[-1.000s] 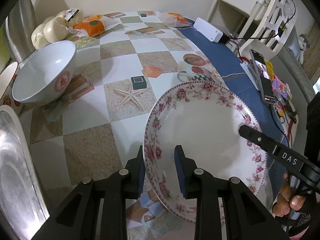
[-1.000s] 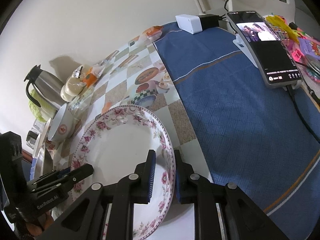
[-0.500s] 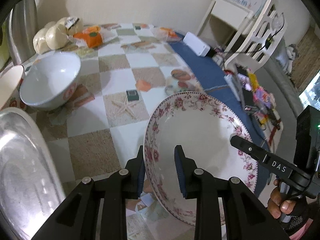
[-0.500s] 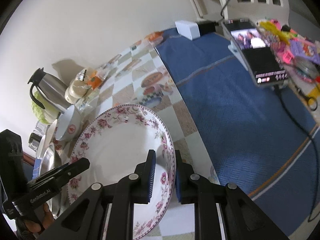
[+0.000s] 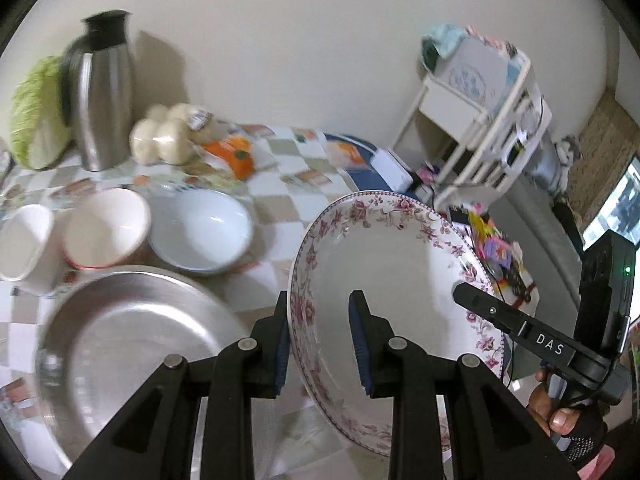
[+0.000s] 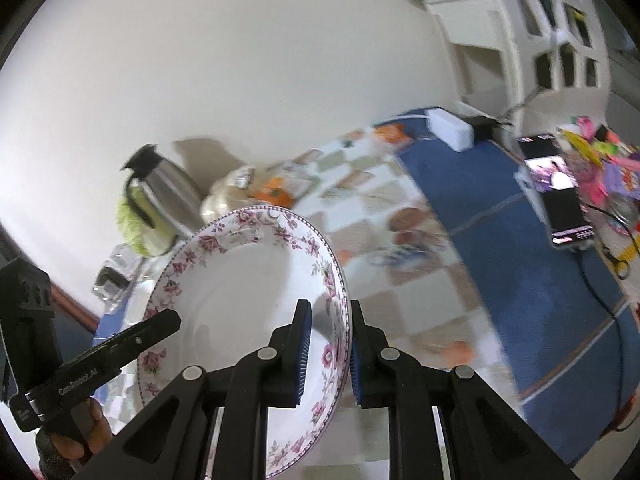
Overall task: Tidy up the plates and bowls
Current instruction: 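Lift the floral plate on edge with both grippers, then carry the floral plate over the steel basin and lower it inside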
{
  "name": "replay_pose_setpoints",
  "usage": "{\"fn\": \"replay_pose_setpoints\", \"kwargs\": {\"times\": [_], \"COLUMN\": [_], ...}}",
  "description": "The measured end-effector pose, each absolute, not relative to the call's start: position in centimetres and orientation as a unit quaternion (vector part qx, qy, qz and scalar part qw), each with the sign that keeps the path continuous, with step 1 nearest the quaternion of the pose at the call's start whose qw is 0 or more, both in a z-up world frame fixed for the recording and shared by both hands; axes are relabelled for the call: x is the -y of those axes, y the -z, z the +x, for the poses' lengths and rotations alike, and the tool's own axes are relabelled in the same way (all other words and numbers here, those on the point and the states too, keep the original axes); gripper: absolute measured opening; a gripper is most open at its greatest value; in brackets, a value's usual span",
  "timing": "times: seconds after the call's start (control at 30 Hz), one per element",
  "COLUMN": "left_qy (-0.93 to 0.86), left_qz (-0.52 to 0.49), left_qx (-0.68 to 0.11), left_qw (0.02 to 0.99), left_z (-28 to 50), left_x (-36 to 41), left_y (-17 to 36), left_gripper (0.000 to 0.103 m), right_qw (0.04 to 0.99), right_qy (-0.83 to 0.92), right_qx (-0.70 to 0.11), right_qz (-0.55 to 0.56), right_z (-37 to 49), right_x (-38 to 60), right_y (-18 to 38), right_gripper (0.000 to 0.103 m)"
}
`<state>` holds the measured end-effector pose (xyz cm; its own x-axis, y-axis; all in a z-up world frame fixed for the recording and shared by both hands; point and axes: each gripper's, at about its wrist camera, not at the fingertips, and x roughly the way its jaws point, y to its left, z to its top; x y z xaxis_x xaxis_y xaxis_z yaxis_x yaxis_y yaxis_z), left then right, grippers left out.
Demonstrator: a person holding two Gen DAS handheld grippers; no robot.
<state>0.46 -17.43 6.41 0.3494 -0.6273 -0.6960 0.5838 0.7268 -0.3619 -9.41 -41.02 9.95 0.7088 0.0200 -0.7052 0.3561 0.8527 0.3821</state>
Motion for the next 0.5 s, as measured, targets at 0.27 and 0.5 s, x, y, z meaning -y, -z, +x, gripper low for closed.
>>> {"fn": "replay_pose_setpoints", "kwargs": {"times": [0.27, 0.5], "left_qy": [0.328, 0.292], "left_qz": [-0.074, -0.133], "left_qx": [-0.422, -0.418], "left_qw": [0.842, 0.850], "left_z": [2.1, 3.7], "left_x": [8.3, 1.8], "left_y": [-7.6, -6.6], "left_gripper": [0.029, 0.029], "right_qw": [0.896, 0.895], "right_qy": [0.044, 0.014], "right_qx": [-0.372, -0.386], "right_qz": [0.239, 0.224], "right_z": [-6.0, -3.3], "right_x": [33.2, 27.8], "right_y": [-11.1, -10.7], "right_gripper": [0.018, 0.018]}}
